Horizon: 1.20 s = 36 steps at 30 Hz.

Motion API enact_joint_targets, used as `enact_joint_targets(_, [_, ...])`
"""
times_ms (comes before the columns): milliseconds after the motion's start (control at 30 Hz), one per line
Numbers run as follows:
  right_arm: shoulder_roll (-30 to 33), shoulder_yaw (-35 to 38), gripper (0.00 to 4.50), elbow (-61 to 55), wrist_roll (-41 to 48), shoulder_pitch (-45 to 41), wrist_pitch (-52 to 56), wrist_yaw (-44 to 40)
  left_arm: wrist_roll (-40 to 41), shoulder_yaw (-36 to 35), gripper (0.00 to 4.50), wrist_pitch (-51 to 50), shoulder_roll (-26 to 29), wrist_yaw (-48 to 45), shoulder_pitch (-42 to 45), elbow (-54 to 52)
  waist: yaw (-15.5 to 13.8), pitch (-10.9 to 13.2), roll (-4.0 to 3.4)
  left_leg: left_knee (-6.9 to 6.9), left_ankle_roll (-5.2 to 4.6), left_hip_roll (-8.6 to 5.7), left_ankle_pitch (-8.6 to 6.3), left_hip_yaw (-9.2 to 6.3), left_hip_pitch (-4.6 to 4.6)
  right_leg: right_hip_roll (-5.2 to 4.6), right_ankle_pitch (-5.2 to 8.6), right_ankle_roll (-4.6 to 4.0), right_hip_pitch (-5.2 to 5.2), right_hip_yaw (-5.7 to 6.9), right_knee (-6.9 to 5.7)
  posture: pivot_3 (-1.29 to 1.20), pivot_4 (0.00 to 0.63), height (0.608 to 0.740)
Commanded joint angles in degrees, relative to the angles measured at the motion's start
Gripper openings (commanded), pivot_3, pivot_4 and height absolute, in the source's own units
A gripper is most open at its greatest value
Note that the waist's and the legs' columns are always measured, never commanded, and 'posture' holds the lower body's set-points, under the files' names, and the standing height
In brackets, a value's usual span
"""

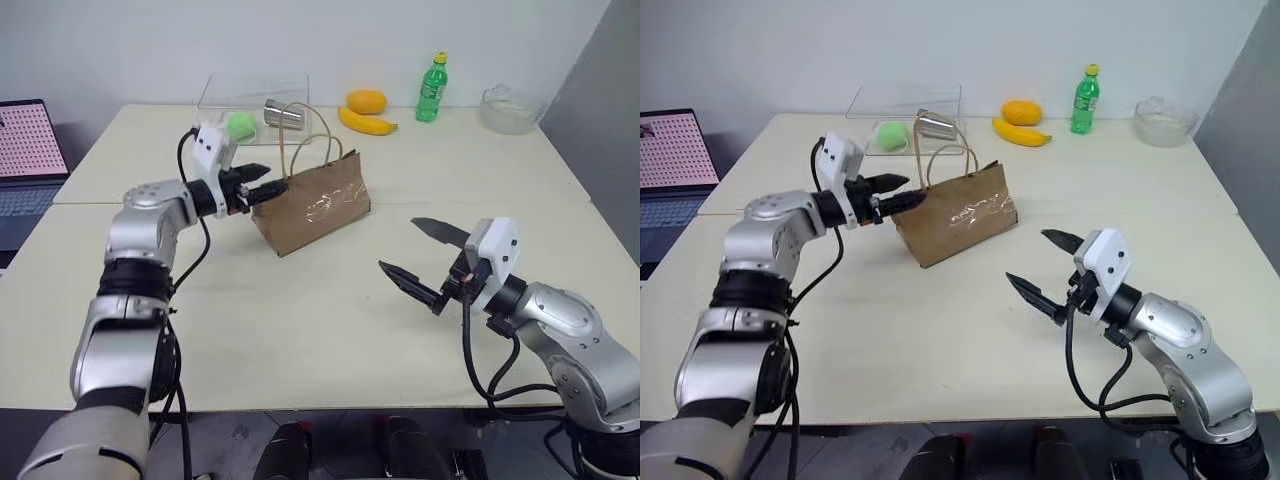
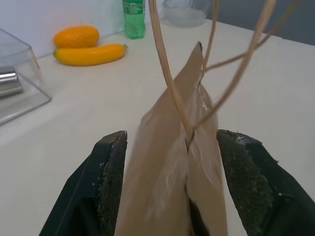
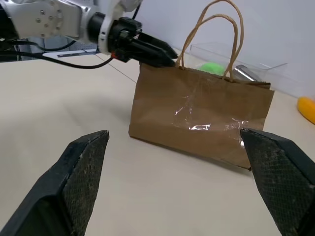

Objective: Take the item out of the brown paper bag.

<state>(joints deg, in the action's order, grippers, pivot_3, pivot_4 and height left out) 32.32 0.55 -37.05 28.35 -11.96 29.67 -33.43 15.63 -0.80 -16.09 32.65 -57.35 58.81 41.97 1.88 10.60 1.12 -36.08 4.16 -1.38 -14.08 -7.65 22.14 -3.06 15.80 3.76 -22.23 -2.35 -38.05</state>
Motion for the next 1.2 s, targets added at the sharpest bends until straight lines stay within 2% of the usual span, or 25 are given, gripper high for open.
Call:
enact_joint_targets(33, [0.5,0.8,4.50,-2.7,1.3,-1.1,0.6,-0.1,-0.7,-0.1,3.03,2.3,-1.4,-2.7,3.8,3.2,0.0,0.0,0.00,0.00,0.00,0.00,0.00,0.00,0.00,0.00,0.00,0.00,0.00,0.01,0.01,0.00,0.150,0.740])
enact_joint_targets(200, [0.9,1.0,4.50,-4.5,2.9,-2.2,2.8,0.0,-1.9,0.2,3.03,3.7,-2.2,-6.0,6.7,7.0,0.3,0.0,0.01,0.00,0.00,0.01,0.00,0.00,0.02,0.01,0.00,0.00,-0.04,0.00,-0.04,0.00,0.150,0.740])
enact_joint_targets(767, [1.4,2.6,4.50,-5.6,5.0,-4.1,5.8,1.1,-5.5,-1.8,3.03,14.3,-4.8,-5.0,19.2,23.4,0.2,0.0,0.04,-0.04,0.00,0.00,0.00,-0.04,0.12,0.00,0.00,0.01,-0.08,0.04,-0.07,0.00,0.150,0.740])
enact_joint_targets(900, [1.1,3.6,4.50,-6.3,8.0,-5.1,6.5,1.3,-6.8,-1.9,2.20,16.4,-5.1,-4.6,21.0,25.9,0.3,0.0,0.04,-0.05,0.00,-0.01,0.00,-0.04,0.12,0.00,0.00,0.01,-0.08,0.04,-0.06,0.00,0.150,0.740])
enact_joint_targets(1100, [1.5,5.0,4.50,-6.5,10.8,-6.1,6.7,1.4,-8.8,-1.9,0.24,19.5,-5.3,-4.5,22.7,28.0,0.4,0.0,0.04,-0.05,0.00,-0.01,0.00,-0.05,0.15,0.00,0.00,0.01,-0.09,0.05,-0.06,0.00,0.150,0.740])
enact_joint_targets(1133, [1.7,5.1,4.50,-6.5,10.9,-6.1,6.7,1.4,-9.1,-1.9,0.02,20.1,-5.3,-4.5,23.0,28.2,0.4,0.0,0.04,-0.05,0.00,-0.01,0.00,-0.05,0.16,0.00,0.00,0.01,-0.09,0.05,-0.06,0.00,0.150,0.740])
enact_joint_targets(1200, [1.9,5.1,4.50,-6.5,11.0,-6.0,6.7,1.4,-9.6,-2.0,0.02,21.0,-5.4,-4.6,23.4,28.6,0.5,0.0,0.04,-0.07,0.00,-0.01,0.00,-0.06,0.19,0.00,0.00,0.01,-0.10,0.06,-0.08,0.00,0.150,0.740])
